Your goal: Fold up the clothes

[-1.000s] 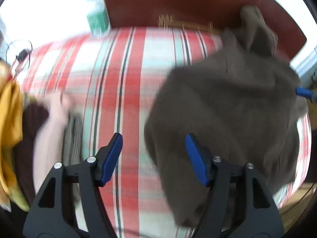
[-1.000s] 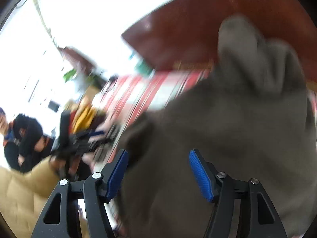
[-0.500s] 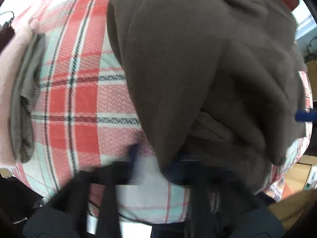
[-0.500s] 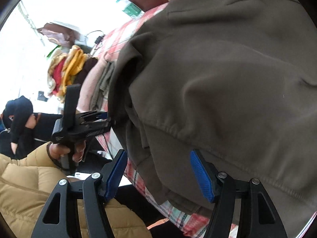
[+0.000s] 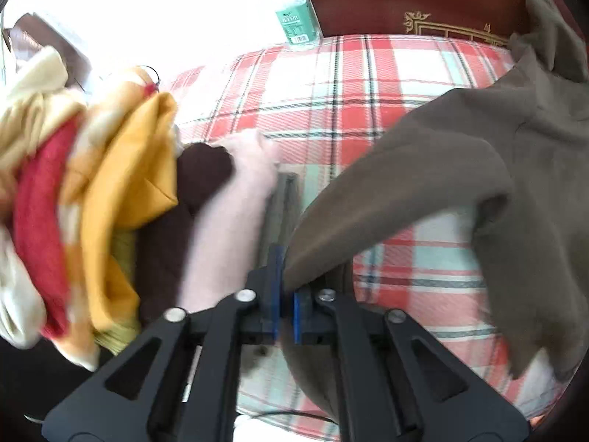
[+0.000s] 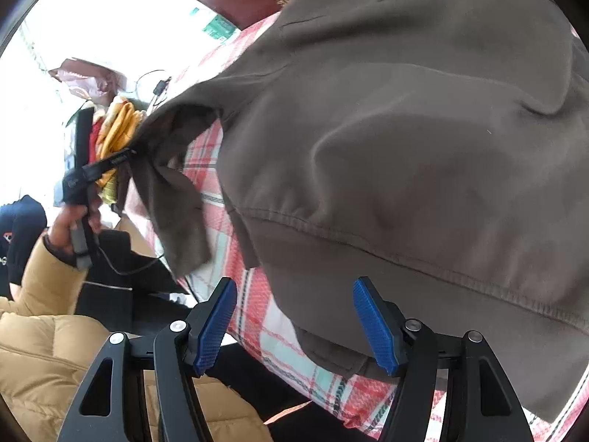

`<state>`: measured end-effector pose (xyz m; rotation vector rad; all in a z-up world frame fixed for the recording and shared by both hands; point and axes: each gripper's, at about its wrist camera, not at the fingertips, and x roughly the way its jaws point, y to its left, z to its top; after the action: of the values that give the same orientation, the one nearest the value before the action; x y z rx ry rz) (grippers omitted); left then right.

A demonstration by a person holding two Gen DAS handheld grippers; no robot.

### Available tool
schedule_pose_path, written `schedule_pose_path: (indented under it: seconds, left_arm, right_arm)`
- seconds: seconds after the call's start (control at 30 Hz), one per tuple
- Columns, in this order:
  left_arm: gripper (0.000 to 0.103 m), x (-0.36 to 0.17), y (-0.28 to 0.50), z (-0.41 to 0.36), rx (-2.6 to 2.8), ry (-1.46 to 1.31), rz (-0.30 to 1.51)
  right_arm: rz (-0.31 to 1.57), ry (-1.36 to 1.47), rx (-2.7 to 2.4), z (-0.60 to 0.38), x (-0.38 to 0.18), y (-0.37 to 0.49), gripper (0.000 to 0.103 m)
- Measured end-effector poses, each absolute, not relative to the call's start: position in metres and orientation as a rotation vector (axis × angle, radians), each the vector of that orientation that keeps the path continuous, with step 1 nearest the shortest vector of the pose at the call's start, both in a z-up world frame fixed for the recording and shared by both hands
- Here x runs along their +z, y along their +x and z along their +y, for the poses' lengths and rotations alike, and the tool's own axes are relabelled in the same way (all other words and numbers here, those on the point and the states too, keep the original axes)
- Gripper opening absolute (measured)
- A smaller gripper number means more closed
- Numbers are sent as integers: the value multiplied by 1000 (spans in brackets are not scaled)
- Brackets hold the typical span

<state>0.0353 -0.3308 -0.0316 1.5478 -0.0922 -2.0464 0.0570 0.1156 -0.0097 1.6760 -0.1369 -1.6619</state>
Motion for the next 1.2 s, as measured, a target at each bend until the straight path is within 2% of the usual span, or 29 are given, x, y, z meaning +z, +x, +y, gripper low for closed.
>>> schedule_pose_path:
  seconds: [0.07, 0.13, 0.17, 0.27, 0.37, 0.47, 0.57, 0.7, 0.87, 0.97, 1.07, 1.1, 1.13, 1.2]
  left_arm:
    - [27, -34, 39, -330, -2022, 1547, -96]
    - [83, -27, 51, -320, -2084, 1513, -25]
    - [88, -23, 61, -311, -2136, 1476, 13]
    - [88, -13, 77, -288, -2291, 1471, 99]
    - [88, -15, 89, -253, -2406, 1609, 175]
    - [88, -34, 96, -202, -2460, 1776, 147]
    - [88, -61, 92, -169, -2455, 1898, 212]
    - [88, -91, 82, -159, -2377, 1970, 389]
    - [88, -126, 68, -160, -2259, 2077, 725]
    - [94, -136, 62, -153, -2234, 2097, 734]
    - [92, -133, 60, -151, -2240, 2045, 720]
    - [83, -131, 59, -151, -2243, 2021, 703]
    - [60, -128, 59, -151, -2245, 1995, 676]
    - [32, -124, 57, -155, -2223, 1968, 653]
  right_arm:
    - [-153, 1691, -1681, 124, -12, 58, 67]
    - [-176, 1705, -1707, 135, -13, 59, 67]
    - [-191, 1704, -1729, 142, -12, 60, 67]
    - [-254, 1698, -1806, 170, -6, 61, 67]
    - [-322, 1692, -1890, 206, 1, 60, 68]
    - [-384, 1692, -1964, 244, 4, 59, 69]
    - [-454, 1701, -2033, 286, 5, 56, 69]
    - [-545, 1701, -2089, 333, 1, 57, 75]
    - [-695, 1753, -1996, 363, -33, 56, 78]
    - [-711, 1755, -1945, 358, -55, 49, 78]
    - [-722, 1728, -1883, 345, -71, 42, 79]
    - [-727, 1698, -1872, 343, -73, 40, 79]
    - [-728, 1693, -1853, 340, -73, 38, 78]
    - [-718, 1690, -1805, 334, -74, 33, 53]
